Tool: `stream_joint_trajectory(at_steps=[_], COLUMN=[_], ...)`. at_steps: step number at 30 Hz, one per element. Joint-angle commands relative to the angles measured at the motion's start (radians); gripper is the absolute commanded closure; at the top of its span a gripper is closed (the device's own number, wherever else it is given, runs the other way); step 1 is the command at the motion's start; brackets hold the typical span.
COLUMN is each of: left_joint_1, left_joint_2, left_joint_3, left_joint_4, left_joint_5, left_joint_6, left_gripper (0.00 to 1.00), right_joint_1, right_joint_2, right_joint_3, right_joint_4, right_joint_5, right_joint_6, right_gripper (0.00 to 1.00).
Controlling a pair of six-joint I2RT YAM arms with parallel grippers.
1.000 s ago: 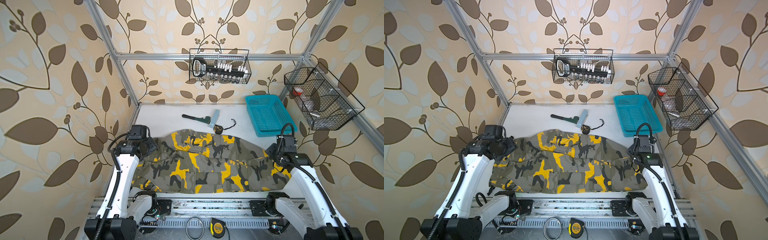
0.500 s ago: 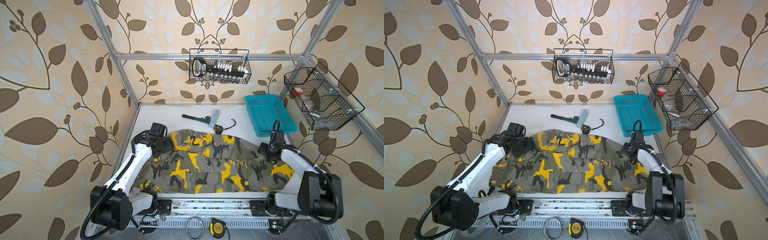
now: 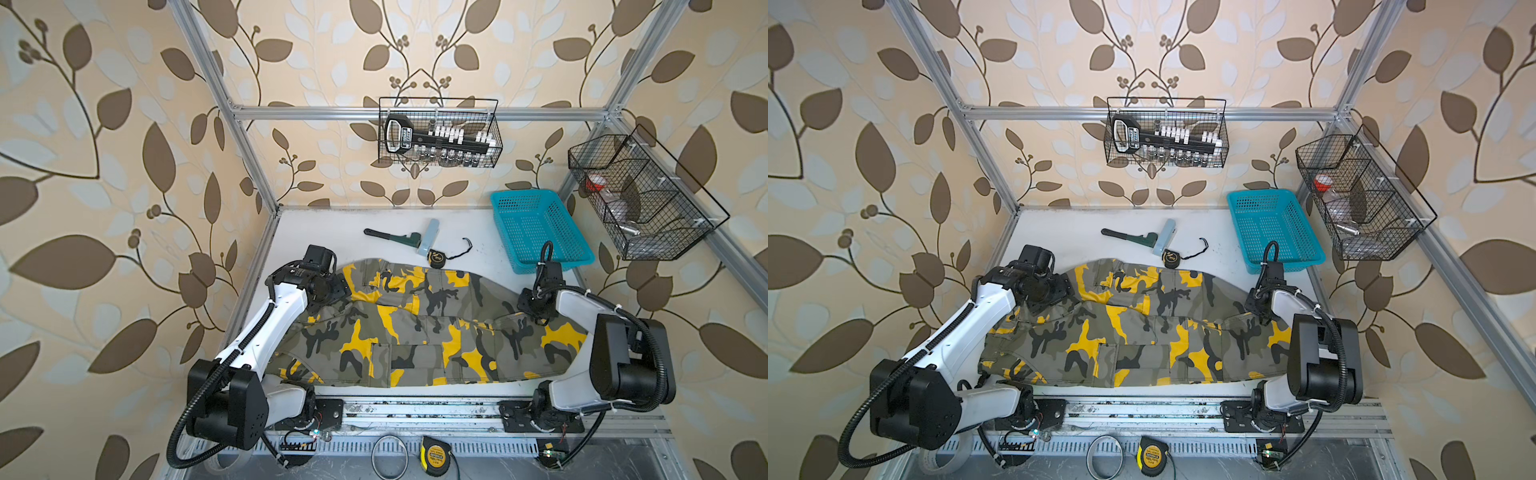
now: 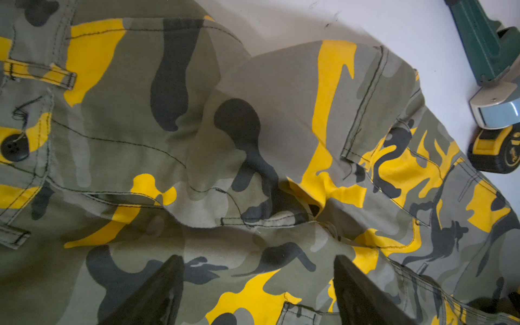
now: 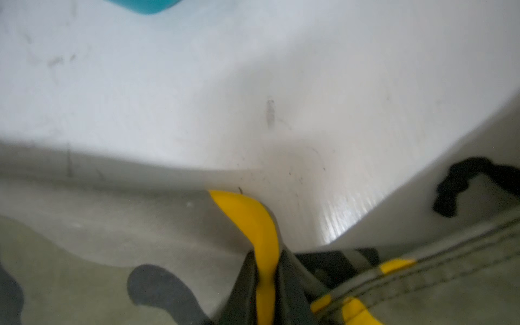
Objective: Fold and stack the trousers
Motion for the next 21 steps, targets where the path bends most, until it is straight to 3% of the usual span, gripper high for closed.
stream_joint_trajectory(at_steps=[1, 11, 16, 21], left_joint_1=[-0.004, -0.005, -0.004, -0.006], left_joint_2=[-0.008, 0.013, 0.024, 0.027], left_joint_3=[-0.008, 0.007, 0.019, 0.018], left_joint_4=[-0.001, -0.006, -0.012, -0.011], left_joint_5=[-0.005, -0.009, -0.006, 0.0], left_joint_6=[0.018, 0.04, 0.052, 0.054], left_gripper=[0.16, 0.16, 0.16, 0.16], right_joint_1=[0.032, 0.18, 0.403, 0.676], right_joint_2=[-0.055, -0.377, -0.543, -0.549], right_joint_3=[0.011, -0.022, -0.083, -0.077], right_joint_4=[-0.015, -0.151, -0.181, -0.29], right_joint_5=[0.029, 0.257, 0.417, 0.486], right_joint_6=[-0.018, -0.003, 0.029, 0.219], right_gripper=[0.99, 0.98, 0.96, 0.92])
